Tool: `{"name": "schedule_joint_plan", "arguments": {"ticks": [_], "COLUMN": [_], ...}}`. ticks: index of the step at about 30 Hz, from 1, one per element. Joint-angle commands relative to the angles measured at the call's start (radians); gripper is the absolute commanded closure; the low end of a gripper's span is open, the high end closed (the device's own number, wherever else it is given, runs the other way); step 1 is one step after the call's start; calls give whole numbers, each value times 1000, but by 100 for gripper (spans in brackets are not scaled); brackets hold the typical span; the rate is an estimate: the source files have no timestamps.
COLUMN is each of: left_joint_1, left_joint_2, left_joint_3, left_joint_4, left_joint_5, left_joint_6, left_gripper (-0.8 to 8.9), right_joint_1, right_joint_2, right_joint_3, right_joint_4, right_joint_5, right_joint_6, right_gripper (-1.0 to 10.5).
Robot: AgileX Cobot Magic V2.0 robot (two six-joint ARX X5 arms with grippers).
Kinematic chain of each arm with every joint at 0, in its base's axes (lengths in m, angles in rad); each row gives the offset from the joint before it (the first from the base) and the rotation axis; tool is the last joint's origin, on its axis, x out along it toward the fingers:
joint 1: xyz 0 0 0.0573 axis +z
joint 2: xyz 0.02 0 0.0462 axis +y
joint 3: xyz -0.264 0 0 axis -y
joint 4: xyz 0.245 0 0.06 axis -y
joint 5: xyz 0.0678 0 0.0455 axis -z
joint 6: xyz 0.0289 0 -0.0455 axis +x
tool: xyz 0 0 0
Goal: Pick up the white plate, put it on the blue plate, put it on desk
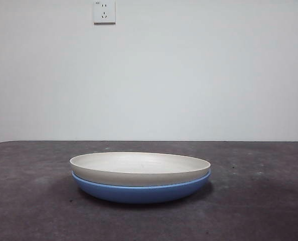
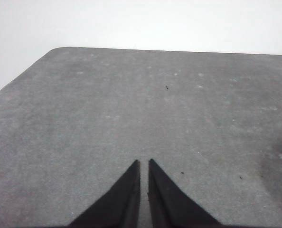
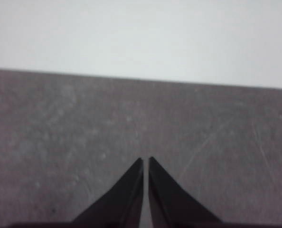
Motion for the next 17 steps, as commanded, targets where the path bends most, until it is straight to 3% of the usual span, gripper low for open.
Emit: {"name": "schedule_joint_plan", "arguments": {"ticks": [1,17], "left_joint_1": [2,2], "left_joint_2": [-2,-2], "left_joint_3": [-21,-21], "left_joint_4": [-7,-7], "left_joint_5": [-1,-1], "left_joint_6": [6,6], "left_gripper": [786,786], "right_joint_1": [0,0], "right_joint_2": [-31,-48], "right_joint_3": [-34,-85], "right_joint_4": [17,-75], "right_joint_5": [19,45], "right_joint_6": [-7,-15], "right_gripper": [931,931]}}
